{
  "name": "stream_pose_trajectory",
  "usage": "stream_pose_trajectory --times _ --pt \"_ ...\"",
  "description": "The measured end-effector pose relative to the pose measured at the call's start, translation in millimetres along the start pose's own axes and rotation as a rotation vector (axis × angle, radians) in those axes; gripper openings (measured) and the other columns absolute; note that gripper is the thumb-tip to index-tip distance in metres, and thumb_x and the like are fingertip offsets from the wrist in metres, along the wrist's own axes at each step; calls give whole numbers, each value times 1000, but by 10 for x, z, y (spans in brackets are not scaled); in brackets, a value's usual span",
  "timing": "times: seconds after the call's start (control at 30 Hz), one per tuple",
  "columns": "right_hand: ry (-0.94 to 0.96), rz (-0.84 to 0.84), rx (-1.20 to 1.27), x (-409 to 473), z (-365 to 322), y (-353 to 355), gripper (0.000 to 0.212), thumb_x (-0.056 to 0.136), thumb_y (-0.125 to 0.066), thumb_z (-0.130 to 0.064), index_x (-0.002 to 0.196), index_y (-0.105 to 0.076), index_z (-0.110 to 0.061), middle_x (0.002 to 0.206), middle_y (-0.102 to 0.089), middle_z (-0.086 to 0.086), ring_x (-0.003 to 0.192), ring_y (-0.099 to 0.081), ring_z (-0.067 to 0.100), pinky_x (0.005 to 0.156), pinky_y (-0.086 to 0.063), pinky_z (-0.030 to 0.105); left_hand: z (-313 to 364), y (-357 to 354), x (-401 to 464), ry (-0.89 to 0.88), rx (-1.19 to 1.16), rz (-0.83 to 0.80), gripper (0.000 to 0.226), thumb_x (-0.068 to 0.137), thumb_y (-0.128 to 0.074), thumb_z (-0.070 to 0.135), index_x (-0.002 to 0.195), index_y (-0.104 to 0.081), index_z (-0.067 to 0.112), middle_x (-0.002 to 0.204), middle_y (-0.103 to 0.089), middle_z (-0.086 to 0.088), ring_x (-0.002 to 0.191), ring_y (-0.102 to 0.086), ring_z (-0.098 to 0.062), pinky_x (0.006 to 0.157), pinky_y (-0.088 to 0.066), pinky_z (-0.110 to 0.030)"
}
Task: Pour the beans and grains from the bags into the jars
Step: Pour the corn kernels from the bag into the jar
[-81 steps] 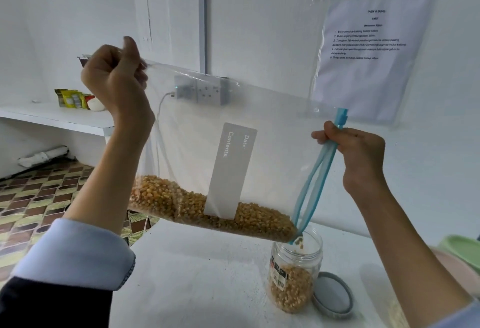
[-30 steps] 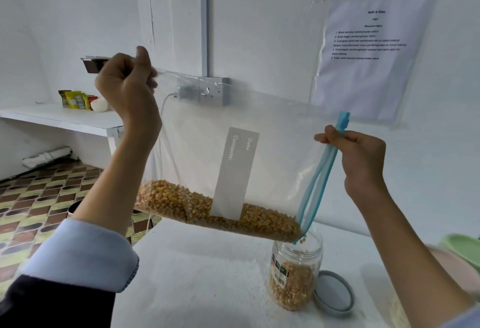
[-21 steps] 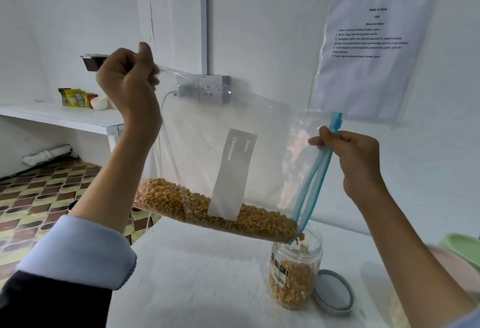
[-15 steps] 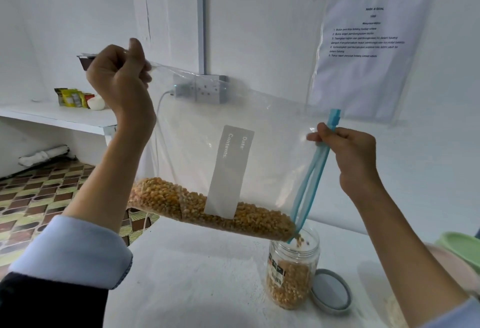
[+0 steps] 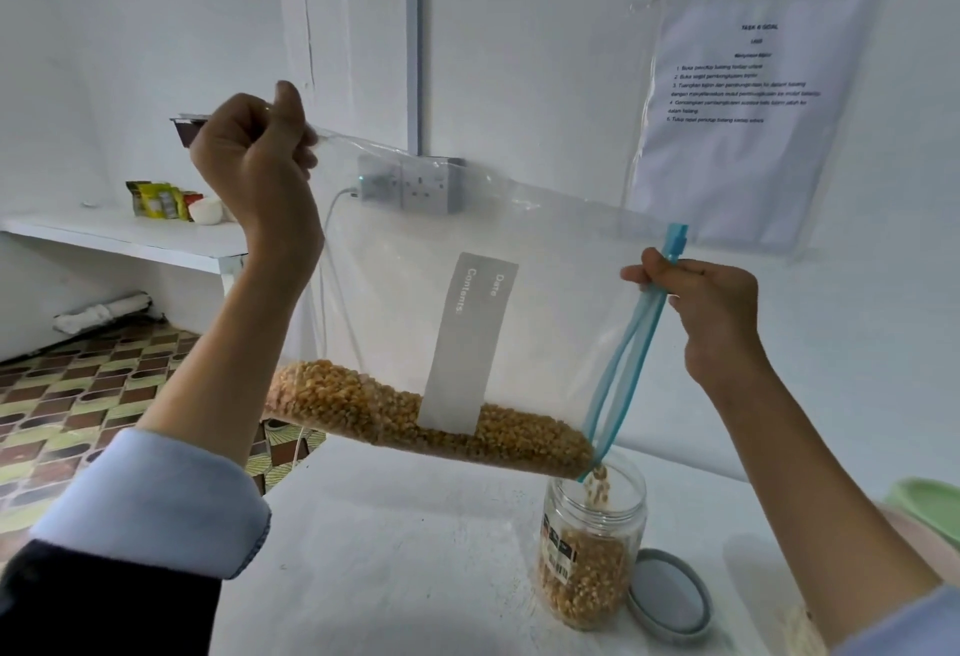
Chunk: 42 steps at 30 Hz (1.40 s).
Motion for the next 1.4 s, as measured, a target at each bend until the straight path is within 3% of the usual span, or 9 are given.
stream_pose_trajectory --times 0.13,0.23,0.33,0.47,0.57,0.67,0.77,1.1,1.4 --pt "-14 -75 -39 -7 -45 -35 16 86 -68 -21 70 -69 -17 79 -72 -4 91 -63 12 99 -40 28 -8 -9 -23 6 13 7 42 83 -64 7 49 -41 16 40 -46 7 39 -38 -12 43 -27 -22" --pt "-17 -21 -32 19 -51 -7 14 86 -68 -22 74 -69 -16 73 -71 -11 82 -61 3 93 -40 24 0 -5 -14 -9 19 6 41 83 -63 9 49 -41 15 40 -46 7 39 -38 -13 44 -28 -22" --pt "-26 -80 -63 17 -51 -20 13 85 -69 -23 75 -71 -15 84 -72 -3 92 -62 10 96 -38 26 8 -14 -18 -13 25 5 42 83 -62 7 49 -39 14 39 -44 6 39 -38 -14 44 -28 -22" --pt "-11 -13 -31 4 -31 6 13 86 -69 -22 78 -72 -13 76 -71 -9 83 -61 3 85 -40 17 12 -22 -20 -16 20 -2 42 82 -62 7 49 -38 15 40 -43 5 40 -38 -14 44 -28 -21" --pt "-6 -37 -39 -27 -38 13 13 84 -71 -22 72 -71 -16 75 -72 -8 87 -63 7 93 -39 22 17 -13 -16 -11 24 2 42 82 -63 7 48 -38 16 40 -42 6 40 -39 -14 44 -29 -21" --pt "68 56 36 -53 -18 39 13 85 -70 -21 75 -71 -14 72 -72 -8 74 -63 1 76 -44 8 26 -3 1 -16 18 0 42 82 -62 6 48 -38 15 38 -42 7 40 -39 -14 44 -28 -21" --pt "83 -8 -2 -99 -6 -9 12 85 -70 -22 77 -73 -12 73 -72 -7 73 -63 1 67 -42 0 27 -39 -19 -12 29 -16 43 83 -62 5 49 -38 15 39 -42 8 40 -39 -13 44 -28 -21" --pt "103 100 86 -122 18 5 12 86 -70 -20 74 -70 -15 64 -70 -12 67 -63 -2 70 -45 6 49 -11 0 -9 32 -8 44 83 -62 6 47 -38 17 39 -43 7 40 -39 -15 44 -27 -22" --pt "93 65 42 -114 49 -10 12 86 -69 -19 79 -72 -10 64 -71 -11 66 -63 0 73 -46 7 32 -24 -3 -7 36 -13 41 83 -61 6 49 -40 15 39 -46 8 40 -38 -14 43 -27 -22"
Point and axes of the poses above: each hand's wrist, its own x-axis towards the middle knuckle, its own y-axis out of the back of the hand, z = x × y, the point moved 2 cm from there along x, towards the middle knuckle
